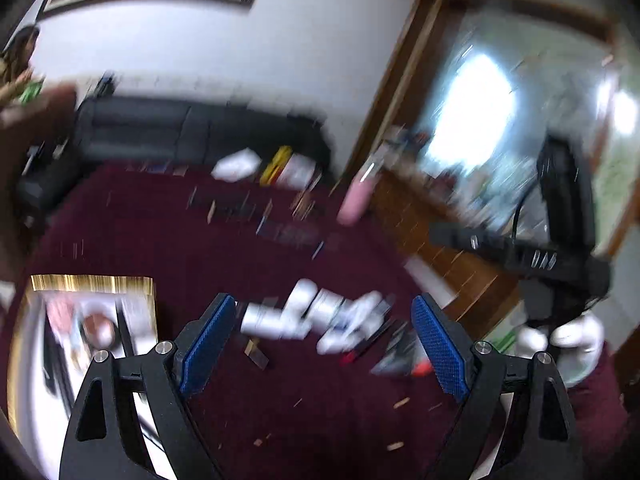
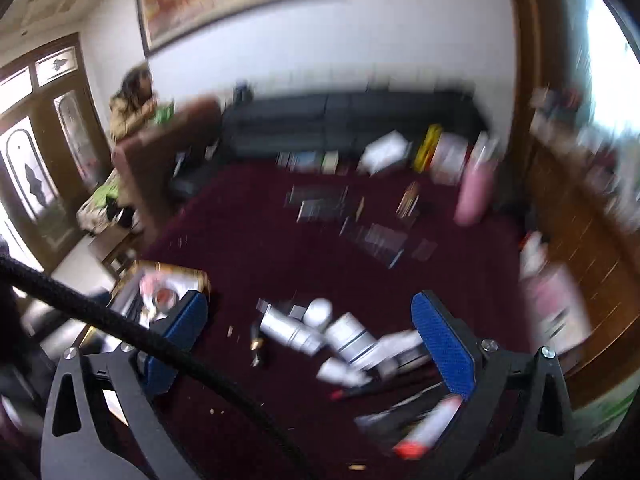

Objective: Organize objects
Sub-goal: 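Swing both open tools away from the tray back toward the clutter, then grasp the white spray bottle with red label using the right tool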

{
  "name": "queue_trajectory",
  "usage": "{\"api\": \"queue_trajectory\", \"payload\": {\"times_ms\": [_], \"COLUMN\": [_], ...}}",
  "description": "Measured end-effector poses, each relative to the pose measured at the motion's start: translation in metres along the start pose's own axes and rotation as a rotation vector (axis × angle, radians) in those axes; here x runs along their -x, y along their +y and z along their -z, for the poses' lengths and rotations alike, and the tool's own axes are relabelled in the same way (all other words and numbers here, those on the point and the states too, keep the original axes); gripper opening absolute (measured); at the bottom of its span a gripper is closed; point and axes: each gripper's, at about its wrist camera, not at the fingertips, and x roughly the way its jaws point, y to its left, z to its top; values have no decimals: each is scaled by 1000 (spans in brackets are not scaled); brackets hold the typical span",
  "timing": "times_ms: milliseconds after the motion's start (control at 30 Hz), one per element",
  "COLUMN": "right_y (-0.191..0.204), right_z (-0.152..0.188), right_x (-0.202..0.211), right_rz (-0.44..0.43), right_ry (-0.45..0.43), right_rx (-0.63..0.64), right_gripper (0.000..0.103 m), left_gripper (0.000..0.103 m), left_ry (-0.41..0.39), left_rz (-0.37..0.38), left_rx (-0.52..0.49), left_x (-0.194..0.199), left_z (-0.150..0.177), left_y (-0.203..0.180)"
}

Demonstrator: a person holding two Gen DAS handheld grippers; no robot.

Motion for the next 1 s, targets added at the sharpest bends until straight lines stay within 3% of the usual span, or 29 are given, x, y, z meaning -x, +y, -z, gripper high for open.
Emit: {"api": "queue_trajectory", "payload": {"times_ms": [67,167,267,333,400,567,733,867,1000], "right_y": [-16,-43,-61,-58,-49,-28,-21,-13,-17], "right_z": [12,25,25,23,21,22,30,43,68], "right_x": [-46,-112,-121,-141,-150,-177,-199,-206,-196], "right_rz": [-41,-157,-315,-456,-541,-507,-465,-495,-626], "right_ry": [91,208,244,286,307,344,351,420,495], "right_rx": [-73,-246,-324,-364,-363,-317,-333,-345,-459], "right_gripper": [95,92,92,92,92,92,92,92,92], "left_gripper": [85,85,85,85,85,86,95,101,101], "left_ry": [107,209,267,307,342,303,280,289,287], "left_rz": [-37,-89,-169,-179,-184,-207,-128,-124,-117], "left_rx": [34,57,1,7,30,-24,33,16,23], "left_x": [-48,-87,-113,-124,-130,-119,-112,-115,-112], "left_z": [29,57,83,101,114,124,124,124,124], "left_y": [11,22,25,32,40,34,42,37,37]}}
